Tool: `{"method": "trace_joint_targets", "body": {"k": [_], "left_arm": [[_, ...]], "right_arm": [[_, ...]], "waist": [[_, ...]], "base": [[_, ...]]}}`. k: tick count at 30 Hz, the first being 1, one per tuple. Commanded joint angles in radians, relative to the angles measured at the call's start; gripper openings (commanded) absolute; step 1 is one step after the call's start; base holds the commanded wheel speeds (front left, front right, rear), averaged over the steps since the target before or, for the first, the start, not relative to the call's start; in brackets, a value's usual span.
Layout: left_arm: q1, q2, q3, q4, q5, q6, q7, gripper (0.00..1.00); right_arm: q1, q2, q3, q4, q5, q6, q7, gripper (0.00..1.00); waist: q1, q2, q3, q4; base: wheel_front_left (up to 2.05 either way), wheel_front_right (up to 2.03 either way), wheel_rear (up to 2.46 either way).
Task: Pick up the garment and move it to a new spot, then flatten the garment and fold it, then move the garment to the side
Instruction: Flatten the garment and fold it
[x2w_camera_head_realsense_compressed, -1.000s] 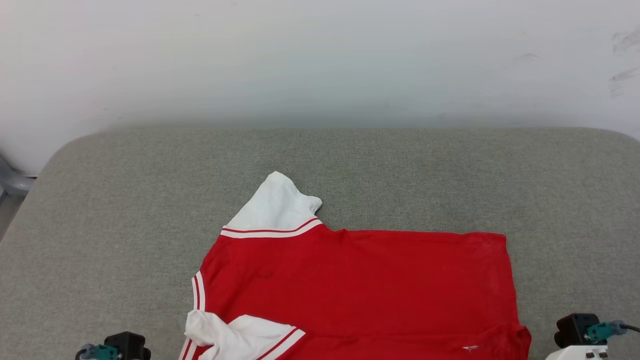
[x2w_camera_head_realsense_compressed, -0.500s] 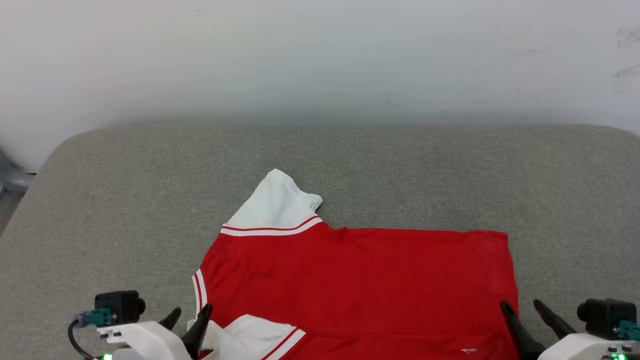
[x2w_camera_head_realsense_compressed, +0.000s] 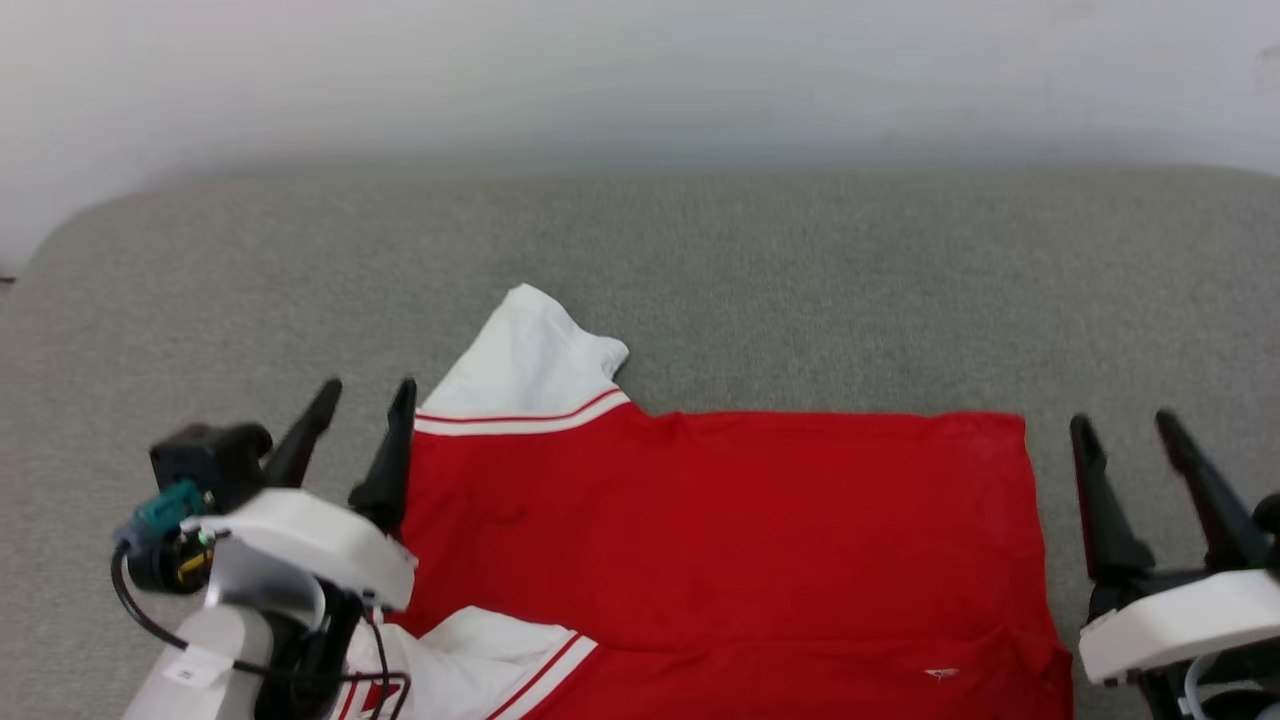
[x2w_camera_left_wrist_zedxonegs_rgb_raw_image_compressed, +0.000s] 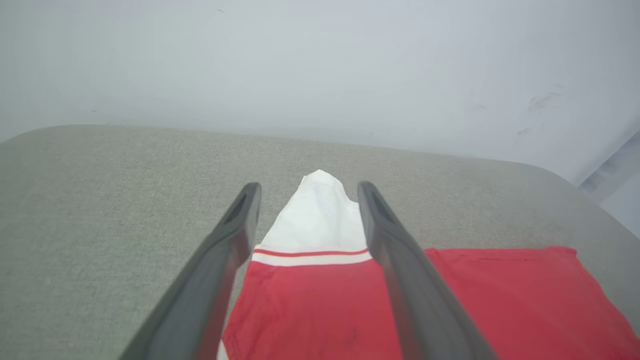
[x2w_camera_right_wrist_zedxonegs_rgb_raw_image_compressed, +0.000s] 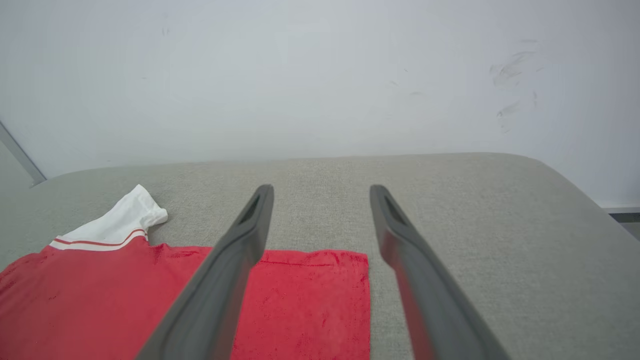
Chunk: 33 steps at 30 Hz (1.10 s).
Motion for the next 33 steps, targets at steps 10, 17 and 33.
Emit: {"method": "trace_joint_targets", "body": {"k": [10,17,33], "left_arm": [[-0.305,0.023,-0.013,0.18,-0.044,-0.095,0.108,1.0],[-0.506,0.081,-0.042,0.344,-0.166,-0.161,0.428,1.0],[-0.665,0.154,-0.133,0.626,-0.229,-0.094,0.947,0.56]], "right_arm": [[-0.135,0.021,-0.002,-0.049,-0.023,0.0,-0.021,1.0],[-0.171,0.026,0.018,-0.019,-0.005,0.0,-0.037,1.0],[-0.203,0.028,0.057,0.092,0.08,0.0,-0.097,1.0]], "waist": [[0.0,0.0,0.214,-0.085],[0.0,0.0,0.267,-0.133],[0.0,0.0,0.34,-0.237]], "base": [[0.0,0.0,0.0],[0.0,0.0,0.0],[0.0,0.0,0.0]]}}
